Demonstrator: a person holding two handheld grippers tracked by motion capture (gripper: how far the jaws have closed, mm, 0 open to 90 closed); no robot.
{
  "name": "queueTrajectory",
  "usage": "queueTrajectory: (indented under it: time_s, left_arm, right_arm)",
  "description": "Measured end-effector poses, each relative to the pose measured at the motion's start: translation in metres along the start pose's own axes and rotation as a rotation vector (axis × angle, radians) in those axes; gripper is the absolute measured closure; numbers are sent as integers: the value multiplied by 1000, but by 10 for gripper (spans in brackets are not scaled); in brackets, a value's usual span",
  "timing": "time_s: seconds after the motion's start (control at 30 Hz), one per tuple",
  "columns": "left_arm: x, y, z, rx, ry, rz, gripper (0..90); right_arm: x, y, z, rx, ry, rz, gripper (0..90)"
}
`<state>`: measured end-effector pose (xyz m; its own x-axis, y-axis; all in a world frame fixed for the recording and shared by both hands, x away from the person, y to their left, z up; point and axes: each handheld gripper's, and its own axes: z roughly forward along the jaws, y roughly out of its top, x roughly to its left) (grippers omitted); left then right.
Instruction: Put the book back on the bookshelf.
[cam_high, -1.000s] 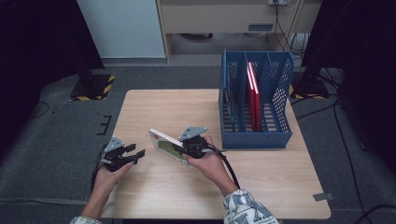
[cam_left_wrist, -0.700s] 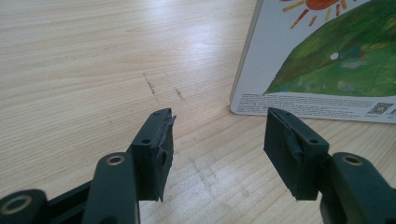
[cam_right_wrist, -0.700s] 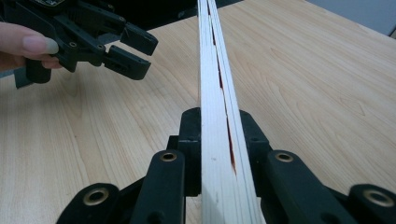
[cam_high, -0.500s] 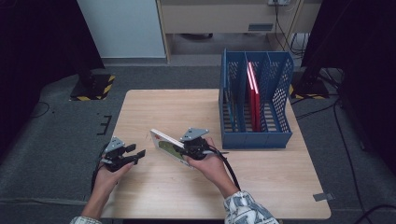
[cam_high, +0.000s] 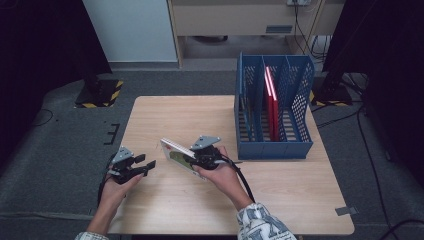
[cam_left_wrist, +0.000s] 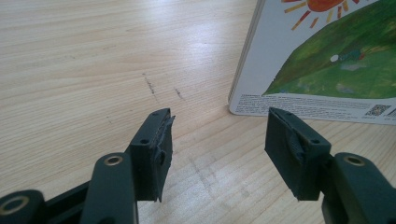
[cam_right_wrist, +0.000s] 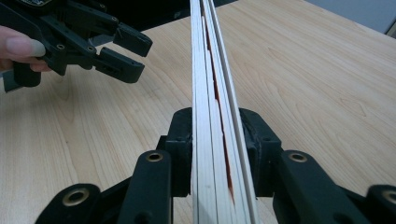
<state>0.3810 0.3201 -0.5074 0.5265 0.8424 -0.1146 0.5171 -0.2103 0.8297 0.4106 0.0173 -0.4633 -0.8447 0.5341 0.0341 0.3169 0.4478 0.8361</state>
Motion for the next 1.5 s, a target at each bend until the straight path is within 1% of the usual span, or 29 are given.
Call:
queueTrajectory:
  time_s: [0.17,0.33,0.5,0.57,0.67,0.77,0.83,0.97,1.07,1.17,1.27,1.3,1.37,1.5]
  left_arm:
    - [0,0,0,-1,0,0,409]
    - [0,0,-1,-2,1,0,409]
    - [1,0,-2,-7,4,-6,409]
    - [2,0,-2,-6,4,-6,409]
    - [3,0,-2,-8,7,-9,409]
    - [4,0,-3,-8,10,-9,408]
    - [4,0,-3,-7,12,-9,408]
    - [5,-1,-2,5,24,-3,402]
    - [4,-2,-1,21,36,8,372]
    - [5,-2,0,31,50,6,326]
    - [6,-3,1,48,73,12,271]
    - [6,-3,2,53,83,8,249]
    - [7,-4,2,61,100,7,192]
    - [8,-5,3,65,105,-1,120]
  right_arm:
    - [1,1,3,0,0,6,694]
    - [1,1,4,1,7,3,756]
    - [1,1,4,-5,5,13,763]
    - [1,1,3,-15,-1,6,764]
    - [1,3,-1,-30,-18,0,766]
    - [-1,4,-7,-41,-21,10,766]
    - [-2,5,-11,-49,-26,8,766]
    - [-6,5,-21,-60,-46,9,766]
    - [-8,5,-30,-74,-60,17,766]
    - [-10,4,-40,-81,-76,24,766]
    - [-13,1,-49,-87,-86,28,766]
    - [-13,0,-53,-87,-89,29,766]
    - [-15,-2,-58,-88,-96,35,766]
    - [-19,-6,-66,-88,-108,39,766]
